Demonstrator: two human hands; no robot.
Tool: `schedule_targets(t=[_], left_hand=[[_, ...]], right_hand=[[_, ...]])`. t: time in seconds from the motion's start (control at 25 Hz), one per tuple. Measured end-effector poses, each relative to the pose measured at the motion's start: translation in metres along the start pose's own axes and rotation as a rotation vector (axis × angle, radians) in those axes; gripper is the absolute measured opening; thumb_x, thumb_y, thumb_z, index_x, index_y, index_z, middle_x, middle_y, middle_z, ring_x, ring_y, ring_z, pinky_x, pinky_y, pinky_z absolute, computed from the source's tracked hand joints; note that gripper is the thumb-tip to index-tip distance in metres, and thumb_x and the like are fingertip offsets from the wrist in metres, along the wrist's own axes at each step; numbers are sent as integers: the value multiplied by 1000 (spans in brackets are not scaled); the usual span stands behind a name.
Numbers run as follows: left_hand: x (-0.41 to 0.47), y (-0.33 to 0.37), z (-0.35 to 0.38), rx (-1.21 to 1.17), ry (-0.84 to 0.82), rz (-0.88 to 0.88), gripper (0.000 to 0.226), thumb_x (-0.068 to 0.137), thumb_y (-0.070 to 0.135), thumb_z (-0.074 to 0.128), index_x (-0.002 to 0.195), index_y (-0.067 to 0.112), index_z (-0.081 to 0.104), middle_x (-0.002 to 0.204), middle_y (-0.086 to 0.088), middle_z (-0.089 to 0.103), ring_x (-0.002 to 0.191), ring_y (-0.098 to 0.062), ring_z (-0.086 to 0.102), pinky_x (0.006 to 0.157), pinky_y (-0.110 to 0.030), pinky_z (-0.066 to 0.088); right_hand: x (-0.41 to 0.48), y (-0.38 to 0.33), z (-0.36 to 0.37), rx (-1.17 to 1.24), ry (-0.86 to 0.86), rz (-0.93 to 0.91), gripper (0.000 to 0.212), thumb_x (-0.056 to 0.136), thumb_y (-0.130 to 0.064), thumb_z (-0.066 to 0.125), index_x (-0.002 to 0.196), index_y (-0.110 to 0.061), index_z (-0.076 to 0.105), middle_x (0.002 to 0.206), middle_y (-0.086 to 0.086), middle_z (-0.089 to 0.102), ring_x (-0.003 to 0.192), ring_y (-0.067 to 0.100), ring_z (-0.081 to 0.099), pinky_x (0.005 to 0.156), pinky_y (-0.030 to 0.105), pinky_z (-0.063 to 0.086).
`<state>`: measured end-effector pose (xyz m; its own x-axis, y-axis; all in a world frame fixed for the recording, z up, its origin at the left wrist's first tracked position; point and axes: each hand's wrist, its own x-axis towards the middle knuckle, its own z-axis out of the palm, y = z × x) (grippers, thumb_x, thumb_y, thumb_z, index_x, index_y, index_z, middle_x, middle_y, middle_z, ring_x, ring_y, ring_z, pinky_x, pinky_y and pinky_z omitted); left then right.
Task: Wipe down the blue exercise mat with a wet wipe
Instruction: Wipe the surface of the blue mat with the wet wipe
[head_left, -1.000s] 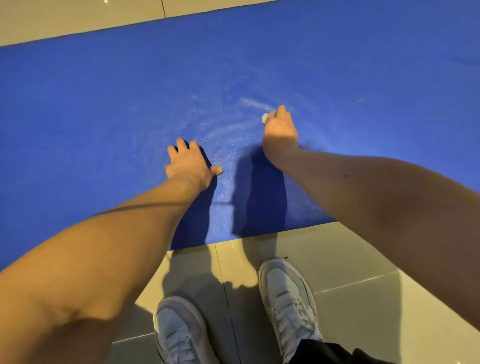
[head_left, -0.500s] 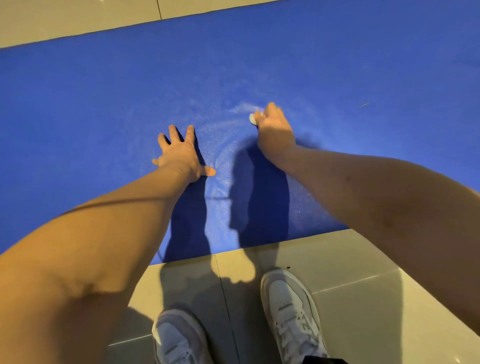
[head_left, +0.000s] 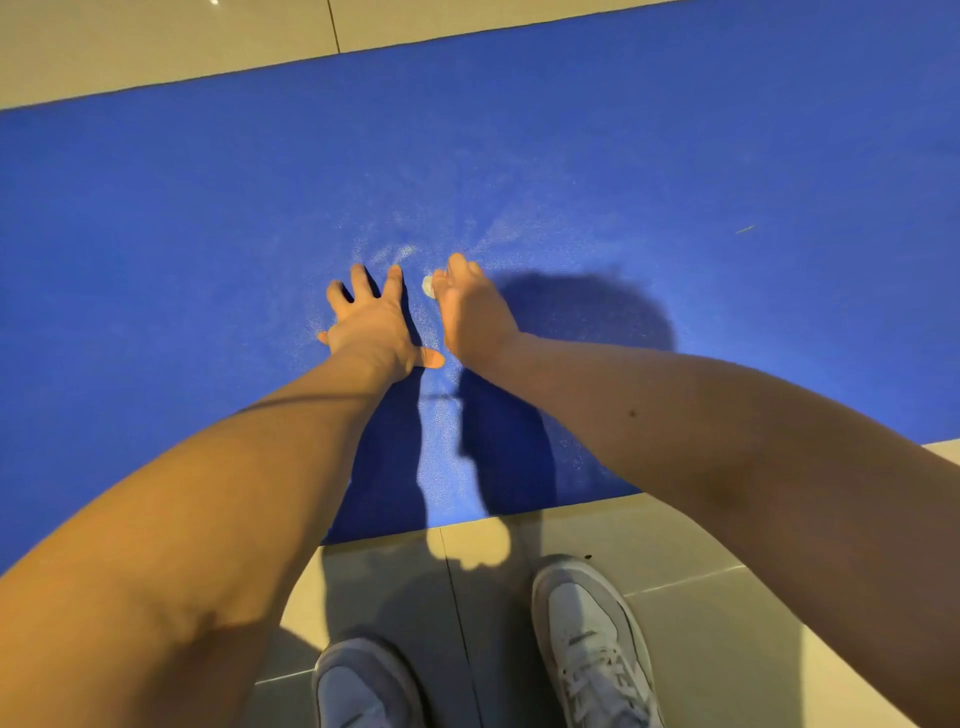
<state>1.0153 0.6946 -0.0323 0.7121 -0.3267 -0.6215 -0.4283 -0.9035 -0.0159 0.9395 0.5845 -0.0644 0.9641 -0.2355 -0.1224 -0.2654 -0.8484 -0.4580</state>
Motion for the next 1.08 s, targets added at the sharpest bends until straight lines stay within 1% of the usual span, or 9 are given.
schedule_targets(t=[0.16,0.28,0.44,0.52,0.6,0.68,0.8,0.96,1.08], left_hand=[[2,-1,1,-7,6,-7,140,54,68,88,159,39,0,162,1,-4,148,-37,-1,100,-66,44],[2,0,-2,-9,-10,-12,140,54,68,88,159,39,1,162,1,-4,148,-38,-1,100,-66,43],[1,0,-1,-17,6,-1,139,54,68,88,159,39,2,162,0,-4,148,-38,-1,101,-66,43],[0,0,-2,-15,11,3,138,54,68,88,159,38,3,162,-1,-3,148,-38,0,100,-66,44],[1,0,-2,-20,17,1,137,55,68,88,158,38,3,161,-1,-2,147,-38,1,99,-66,44],[0,-1,-2,-13,25,1,137,56,68,87,159,38,2,162,0,-3,148,-38,0,99,-65,45],[0,0,-2,1,-3,3,137,59,68,86,159,38,-4,163,0,-8,149,-37,-3,103,-66,41],[3,2,-7,9,-52,-7,132,63,66,85,158,35,-1,162,-2,-4,147,-38,1,104,-68,38],[4,4,-17,-20,5,-19,109,72,67,78,154,26,19,155,-6,15,141,-37,18,102,-60,41]], right_hand=[[10,39,-8,-167,38,-29,36,74,15,49,99,-9,55,97,14,47,81,27,43,62,32,25],[19,81,-31,-326,119,171,24,91,0,47,97,-22,43,98,10,41,84,22,32,75,30,25],[31,89,-53,-162,216,462,18,93,-4,40,90,-21,45,94,-1,44,78,20,36,74,36,33],[29,64,-46,-152,257,412,25,82,2,44,94,-15,57,94,5,52,85,24,39,70,32,34],[26,39,-27,-166,128,251,27,72,3,47,82,-22,53,79,0,48,83,23,38,63,29,23],[23,24,-5,-260,119,133,28,80,6,49,94,-18,53,91,3,47,89,22,45,66,28,23],[23,21,-11,-3,66,129,23,87,6,55,101,-10,63,94,7,42,83,25,44,59,30,33],[29,42,-25,291,171,252,37,87,1,58,59,-23,51,73,2,43,72,26,43,61,33,29],[33,51,-52,670,127,446,29,90,-28,66,78,-2,61,68,-1,52,64,15,45,61,27,38]])
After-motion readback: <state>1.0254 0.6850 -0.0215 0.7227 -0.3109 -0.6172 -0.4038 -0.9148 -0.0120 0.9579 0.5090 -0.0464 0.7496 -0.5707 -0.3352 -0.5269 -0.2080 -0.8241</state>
